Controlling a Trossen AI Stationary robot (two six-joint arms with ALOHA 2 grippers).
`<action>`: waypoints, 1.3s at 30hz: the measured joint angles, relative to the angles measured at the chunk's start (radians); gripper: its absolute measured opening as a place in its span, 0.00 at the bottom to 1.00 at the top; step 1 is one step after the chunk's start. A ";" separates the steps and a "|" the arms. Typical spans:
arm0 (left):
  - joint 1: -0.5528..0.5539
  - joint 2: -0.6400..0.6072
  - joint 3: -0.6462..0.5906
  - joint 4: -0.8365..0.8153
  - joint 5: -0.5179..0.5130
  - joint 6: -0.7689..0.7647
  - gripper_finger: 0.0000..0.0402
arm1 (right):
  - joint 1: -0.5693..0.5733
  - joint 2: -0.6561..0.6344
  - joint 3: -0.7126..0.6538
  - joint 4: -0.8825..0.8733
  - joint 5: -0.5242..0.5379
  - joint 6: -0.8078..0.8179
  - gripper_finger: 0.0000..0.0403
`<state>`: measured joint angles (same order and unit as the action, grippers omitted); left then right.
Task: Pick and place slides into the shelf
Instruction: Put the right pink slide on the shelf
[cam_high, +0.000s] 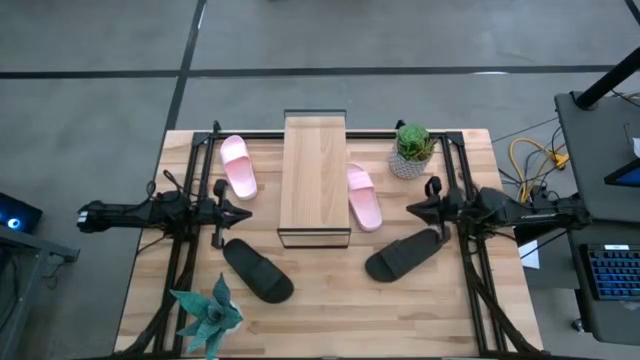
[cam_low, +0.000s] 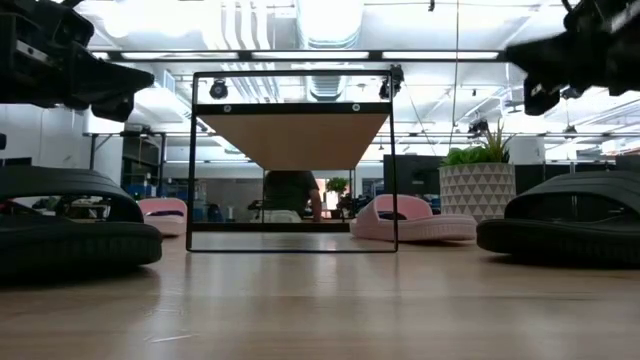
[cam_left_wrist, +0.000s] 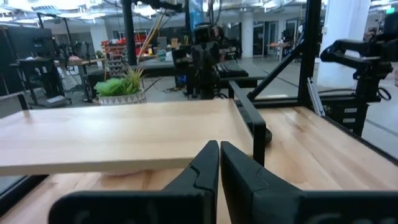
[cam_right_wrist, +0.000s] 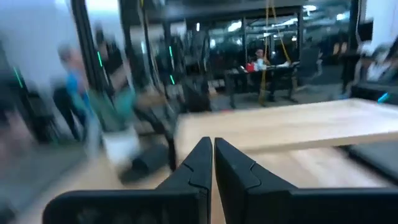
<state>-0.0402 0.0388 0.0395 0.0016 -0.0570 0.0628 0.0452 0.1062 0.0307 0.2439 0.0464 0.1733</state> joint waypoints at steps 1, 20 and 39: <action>0.000 0.001 0.000 0.018 -0.002 0.000 0.00 | 0.000 0.001 0.000 0.040 0.000 0.013 0.02; 0.001 0.193 0.000 0.436 -0.020 0.057 0.47 | 0.000 0.408 0.384 -0.238 0.165 -0.376 0.40; 0.001 0.290 0.000 0.625 -0.032 0.184 0.50 | 0.011 0.977 0.659 -0.554 0.504 -0.534 0.48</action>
<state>-0.0395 0.3292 0.0399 0.6261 -0.0888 0.2470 0.0565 1.0834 0.6896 -0.3101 0.5501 -0.3610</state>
